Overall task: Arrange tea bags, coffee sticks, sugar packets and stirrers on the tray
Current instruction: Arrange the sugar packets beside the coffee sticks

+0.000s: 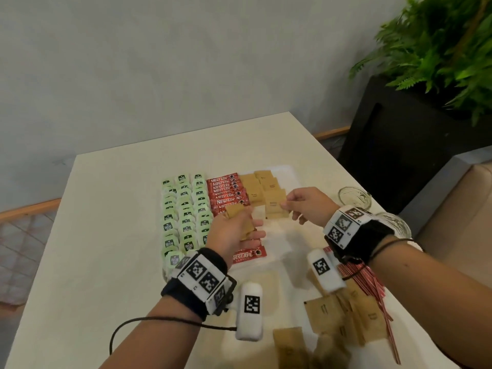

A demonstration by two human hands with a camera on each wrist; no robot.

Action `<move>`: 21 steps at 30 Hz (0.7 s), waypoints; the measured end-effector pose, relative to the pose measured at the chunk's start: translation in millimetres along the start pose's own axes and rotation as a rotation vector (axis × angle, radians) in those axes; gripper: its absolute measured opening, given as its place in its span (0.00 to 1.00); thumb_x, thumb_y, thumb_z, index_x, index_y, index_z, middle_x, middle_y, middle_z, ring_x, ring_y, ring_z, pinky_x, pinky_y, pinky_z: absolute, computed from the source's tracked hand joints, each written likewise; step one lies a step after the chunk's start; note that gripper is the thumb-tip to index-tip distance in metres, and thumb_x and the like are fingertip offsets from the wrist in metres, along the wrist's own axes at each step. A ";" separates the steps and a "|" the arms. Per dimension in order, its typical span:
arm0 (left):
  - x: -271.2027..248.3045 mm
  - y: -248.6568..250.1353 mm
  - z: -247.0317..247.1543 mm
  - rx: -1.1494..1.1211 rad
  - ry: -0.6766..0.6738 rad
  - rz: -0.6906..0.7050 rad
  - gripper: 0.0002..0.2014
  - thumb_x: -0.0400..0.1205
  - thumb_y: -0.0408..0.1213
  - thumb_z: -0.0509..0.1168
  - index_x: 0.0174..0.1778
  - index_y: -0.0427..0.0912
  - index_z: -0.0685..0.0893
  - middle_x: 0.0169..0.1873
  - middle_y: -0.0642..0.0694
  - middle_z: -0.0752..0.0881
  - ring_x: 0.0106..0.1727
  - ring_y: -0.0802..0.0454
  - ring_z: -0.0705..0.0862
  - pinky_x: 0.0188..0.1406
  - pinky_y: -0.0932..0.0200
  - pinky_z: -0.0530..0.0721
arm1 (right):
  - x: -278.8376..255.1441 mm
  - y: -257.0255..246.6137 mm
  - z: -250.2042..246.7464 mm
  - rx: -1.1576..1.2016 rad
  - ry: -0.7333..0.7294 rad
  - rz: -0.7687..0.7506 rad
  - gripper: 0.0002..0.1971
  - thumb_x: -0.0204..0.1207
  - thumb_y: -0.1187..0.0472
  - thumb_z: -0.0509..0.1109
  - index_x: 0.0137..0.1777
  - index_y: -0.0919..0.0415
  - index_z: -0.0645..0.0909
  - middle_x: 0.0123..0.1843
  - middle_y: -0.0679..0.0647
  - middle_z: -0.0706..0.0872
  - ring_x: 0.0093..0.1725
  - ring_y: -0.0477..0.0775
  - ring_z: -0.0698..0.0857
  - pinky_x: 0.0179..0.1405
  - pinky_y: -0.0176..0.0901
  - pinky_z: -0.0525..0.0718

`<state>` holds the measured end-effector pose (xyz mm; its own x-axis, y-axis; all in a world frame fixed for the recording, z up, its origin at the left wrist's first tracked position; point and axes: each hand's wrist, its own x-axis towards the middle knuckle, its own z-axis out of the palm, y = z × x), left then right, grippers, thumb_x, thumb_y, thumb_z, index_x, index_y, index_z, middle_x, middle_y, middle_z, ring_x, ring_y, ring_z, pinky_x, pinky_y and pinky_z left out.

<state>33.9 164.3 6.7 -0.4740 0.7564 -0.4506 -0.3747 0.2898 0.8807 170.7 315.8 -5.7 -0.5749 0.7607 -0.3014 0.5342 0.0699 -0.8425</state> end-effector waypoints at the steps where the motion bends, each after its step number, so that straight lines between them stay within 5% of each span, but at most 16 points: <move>1: 1.8 2.1 -3.5 -0.036 0.002 -0.018 0.09 0.85 0.39 0.66 0.58 0.40 0.84 0.45 0.38 0.92 0.37 0.45 0.91 0.36 0.53 0.92 | 8.9 2.3 -0.1 -0.008 0.045 0.044 0.05 0.79 0.64 0.70 0.42 0.63 0.82 0.36 0.56 0.83 0.32 0.50 0.82 0.29 0.42 0.84; 5: 7.7 8.1 -17.7 -0.132 -0.033 -0.065 0.10 0.85 0.38 0.65 0.59 0.38 0.82 0.48 0.36 0.92 0.48 0.38 0.92 0.44 0.49 0.92 | 39.7 3.9 2.2 -0.111 0.142 0.215 0.03 0.81 0.66 0.65 0.49 0.62 0.80 0.43 0.59 0.82 0.30 0.56 0.84 0.19 0.40 0.83; 10: 18.7 10.6 -29.3 -0.237 -0.027 -0.059 0.11 0.87 0.34 0.59 0.62 0.36 0.82 0.51 0.34 0.91 0.54 0.35 0.90 0.47 0.47 0.90 | 76.8 -0.9 4.3 -0.358 0.139 0.239 0.08 0.79 0.60 0.68 0.51 0.64 0.85 0.50 0.62 0.88 0.44 0.65 0.89 0.49 0.55 0.90; 15: 24.8 4.7 -34.0 -0.185 -0.031 -0.036 0.12 0.89 0.35 0.58 0.64 0.38 0.83 0.50 0.37 0.92 0.52 0.38 0.91 0.46 0.48 0.91 | 93.8 1.3 10.1 -0.353 0.168 0.250 0.09 0.77 0.58 0.69 0.48 0.65 0.84 0.47 0.63 0.88 0.43 0.66 0.89 0.49 0.55 0.90; 21: 23.5 3.4 -35.7 -0.158 -0.041 -0.030 0.15 0.88 0.41 0.59 0.65 0.38 0.83 0.48 0.37 0.92 0.37 0.44 0.91 0.34 0.54 0.91 | 95.4 2.1 13.0 -0.398 0.150 0.224 0.11 0.77 0.56 0.68 0.49 0.64 0.84 0.45 0.62 0.88 0.42 0.64 0.89 0.43 0.51 0.88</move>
<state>-6.9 162.1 -6.1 -0.4290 0.7731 -0.4672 -0.5108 0.2190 0.8313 108.9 380.1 -42.0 -0.3380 0.8681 -0.3635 0.8476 0.1129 -0.5185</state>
